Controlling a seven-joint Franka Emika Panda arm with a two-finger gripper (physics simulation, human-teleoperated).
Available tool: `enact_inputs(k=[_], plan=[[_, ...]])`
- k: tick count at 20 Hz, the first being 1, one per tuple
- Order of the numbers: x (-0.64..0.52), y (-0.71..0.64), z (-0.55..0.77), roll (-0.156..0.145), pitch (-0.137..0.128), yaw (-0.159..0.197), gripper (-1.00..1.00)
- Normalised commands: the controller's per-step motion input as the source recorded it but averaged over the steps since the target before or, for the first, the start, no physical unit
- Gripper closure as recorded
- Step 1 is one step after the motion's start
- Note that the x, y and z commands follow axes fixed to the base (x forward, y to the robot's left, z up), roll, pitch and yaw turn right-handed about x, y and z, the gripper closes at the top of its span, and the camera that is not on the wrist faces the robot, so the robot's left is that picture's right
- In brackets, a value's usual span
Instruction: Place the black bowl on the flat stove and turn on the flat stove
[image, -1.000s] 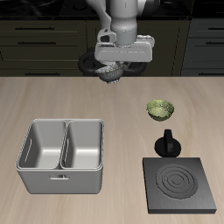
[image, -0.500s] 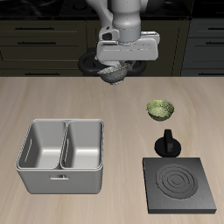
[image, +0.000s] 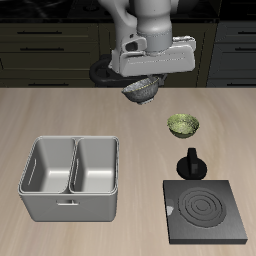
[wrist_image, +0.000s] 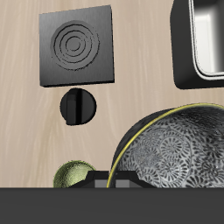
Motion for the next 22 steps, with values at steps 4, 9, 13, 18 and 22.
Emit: enact_inputs(k=[4, 9, 13, 18, 22], plan=[[0.51, 0.16, 0.08, 0.041, 0.026, 0.017, 1.0], [0.53, 0.23, 0.14, 0.012, 0.017, 0.021, 1.0], [0.46, 0.25, 0.15, 0.005, 0.018, 0.019, 1.0], [0.56, 0.21, 0.18, 0.006, 0.006, 0.027, 1.0], [0.48, 0.03, 0.09, -0.028, 0.003, 0.065, 1.0]])
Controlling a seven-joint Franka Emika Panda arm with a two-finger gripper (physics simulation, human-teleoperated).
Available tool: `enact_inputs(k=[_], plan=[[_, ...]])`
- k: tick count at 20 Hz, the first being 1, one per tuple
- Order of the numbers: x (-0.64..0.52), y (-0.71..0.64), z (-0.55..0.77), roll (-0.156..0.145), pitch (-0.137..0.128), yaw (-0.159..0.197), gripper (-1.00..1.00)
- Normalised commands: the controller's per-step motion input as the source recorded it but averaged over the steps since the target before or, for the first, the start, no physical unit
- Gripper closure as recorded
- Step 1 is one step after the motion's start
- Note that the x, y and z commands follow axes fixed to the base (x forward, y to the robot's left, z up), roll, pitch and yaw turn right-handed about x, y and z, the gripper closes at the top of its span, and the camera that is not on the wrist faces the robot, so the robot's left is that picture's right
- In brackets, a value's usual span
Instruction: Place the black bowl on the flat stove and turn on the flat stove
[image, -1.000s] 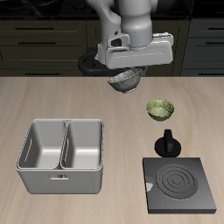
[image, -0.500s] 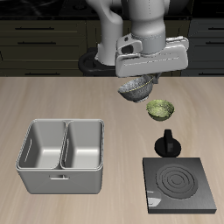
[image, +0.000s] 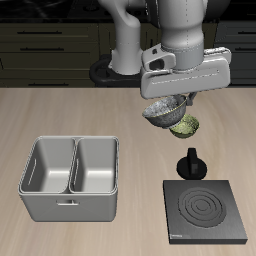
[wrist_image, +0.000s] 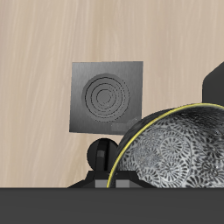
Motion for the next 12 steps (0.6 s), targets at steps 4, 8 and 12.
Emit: enact_inputs(k=[4, 8, 12], plan=[[0.59, 0.04, 0.13, -0.031, 0.013, 0.009, 1.0], [0.34, 0.05, 0.03, -0.009, 0.032, -0.011, 1.0], [0.34, 0.21, -0.02, 0.008, 0.026, -0.016, 1.0]])
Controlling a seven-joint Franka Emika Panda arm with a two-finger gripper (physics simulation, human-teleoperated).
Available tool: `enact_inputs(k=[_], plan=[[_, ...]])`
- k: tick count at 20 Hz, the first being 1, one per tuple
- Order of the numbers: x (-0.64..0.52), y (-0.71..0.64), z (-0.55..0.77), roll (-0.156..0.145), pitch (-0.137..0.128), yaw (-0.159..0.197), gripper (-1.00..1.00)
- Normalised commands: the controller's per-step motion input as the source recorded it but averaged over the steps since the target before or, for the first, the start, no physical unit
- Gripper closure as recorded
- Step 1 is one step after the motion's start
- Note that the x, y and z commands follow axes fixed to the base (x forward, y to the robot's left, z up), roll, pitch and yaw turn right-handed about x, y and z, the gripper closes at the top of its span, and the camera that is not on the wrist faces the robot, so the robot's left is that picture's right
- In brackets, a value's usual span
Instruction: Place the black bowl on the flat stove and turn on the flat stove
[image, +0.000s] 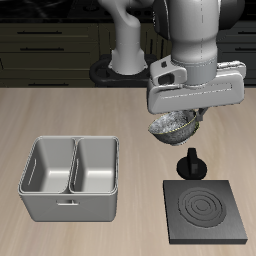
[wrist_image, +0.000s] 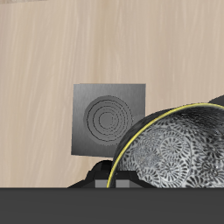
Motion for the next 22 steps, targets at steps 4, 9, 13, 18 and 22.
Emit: enact_inputs(k=[4, 9, 13, 18, 22], plan=[[0.23, 0.14, -0.02, -0.015, 0.017, -0.019, 1.0], [0.19, 0.19, -0.08, -0.001, 0.001, 0.014, 1.0], [0.16, 0.02, -0.21, -0.002, 0.039, 0.006, 1.0], [0.15, -0.06, -0.45, -0.033, 0.05, 0.022, 1.0], [0.06, -0.02, -0.36, -0.019, 0.06, -0.001, 1.0]])
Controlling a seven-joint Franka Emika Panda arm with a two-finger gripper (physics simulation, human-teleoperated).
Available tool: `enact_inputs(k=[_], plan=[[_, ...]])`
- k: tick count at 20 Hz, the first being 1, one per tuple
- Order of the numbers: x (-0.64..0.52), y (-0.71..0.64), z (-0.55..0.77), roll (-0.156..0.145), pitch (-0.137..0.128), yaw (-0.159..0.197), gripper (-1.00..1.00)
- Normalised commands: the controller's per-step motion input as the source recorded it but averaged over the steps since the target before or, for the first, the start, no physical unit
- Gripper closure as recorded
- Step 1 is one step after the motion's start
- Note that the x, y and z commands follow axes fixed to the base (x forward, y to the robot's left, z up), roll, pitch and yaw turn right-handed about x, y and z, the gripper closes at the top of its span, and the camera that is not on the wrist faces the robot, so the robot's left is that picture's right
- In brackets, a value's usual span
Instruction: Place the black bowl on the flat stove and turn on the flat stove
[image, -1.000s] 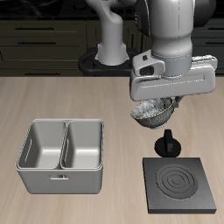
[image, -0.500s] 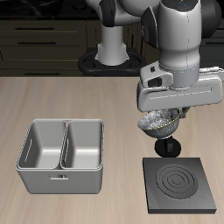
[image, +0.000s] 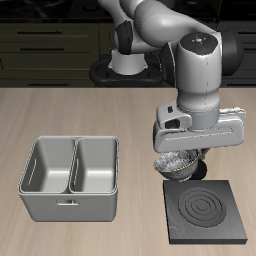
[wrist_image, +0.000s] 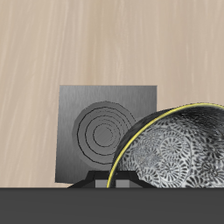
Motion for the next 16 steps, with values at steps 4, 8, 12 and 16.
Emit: enact_inputs(k=[4, 8, 12, 16], plan=[[-0.02, 0.19, -0.33, -0.011, 0.034, 0.013, 1.0], [0.0, 0.23, -0.16, 0.034, 0.014, 0.022, 1.0], [0.07, 0.21, -0.21, 0.028, 0.015, 0.026, 1.0], [0.1, 0.08, -0.21, 0.018, 0.011, 0.052, 1.0]])
